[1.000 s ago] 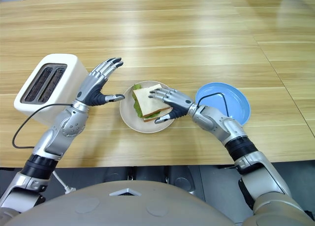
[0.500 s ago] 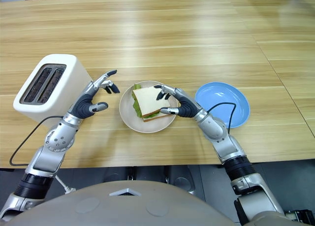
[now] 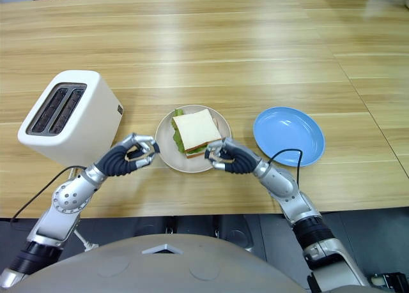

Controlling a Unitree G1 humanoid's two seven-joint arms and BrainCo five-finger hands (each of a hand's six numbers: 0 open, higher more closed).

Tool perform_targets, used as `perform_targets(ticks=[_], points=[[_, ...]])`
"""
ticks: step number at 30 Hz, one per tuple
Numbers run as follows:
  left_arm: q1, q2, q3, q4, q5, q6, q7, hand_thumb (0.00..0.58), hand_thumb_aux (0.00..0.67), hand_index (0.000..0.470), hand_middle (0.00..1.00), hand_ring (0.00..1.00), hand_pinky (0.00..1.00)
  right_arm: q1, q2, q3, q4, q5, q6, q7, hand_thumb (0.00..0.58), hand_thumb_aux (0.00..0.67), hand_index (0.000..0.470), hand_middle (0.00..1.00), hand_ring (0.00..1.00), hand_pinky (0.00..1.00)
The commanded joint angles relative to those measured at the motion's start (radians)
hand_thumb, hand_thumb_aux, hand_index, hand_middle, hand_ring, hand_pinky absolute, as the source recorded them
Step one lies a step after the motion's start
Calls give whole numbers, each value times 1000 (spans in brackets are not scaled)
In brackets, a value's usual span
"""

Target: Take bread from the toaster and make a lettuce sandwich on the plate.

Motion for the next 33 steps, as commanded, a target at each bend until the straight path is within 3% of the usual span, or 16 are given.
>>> perform_targets(ticks=[1,6,10,19,33], points=[[38,71,-46,-17,-78,51,-153,580,670,460,1000,1000,1000,-10,-78,52,-16,66,15,168,580,670,460,1000,1000,1000],[53,156,-49,-28,-23,115,-245,580,670,460,1000,1000,1000,-23,-186,56,-72,-30,70,260,580,670,460,1000,1000,1000],[33,191,-56,-14,93,151,-255,580,670,460,1000,1000,1000,-62,-226,38,-92,-220,102,224,580,670,460,1000,1000,1000],[-99,138,-128,114,387,173,-156,580,670,460,1000,1000,1000,-137,-204,73,-39,-582,182,45,580,670,460,1000,1000,1000],[-270,28,-208,316,581,201,4,580,670,460,1000,1000,1000,-228,-54,150,87,-689,237,-101,580,670,460,1000,1000,1000]])
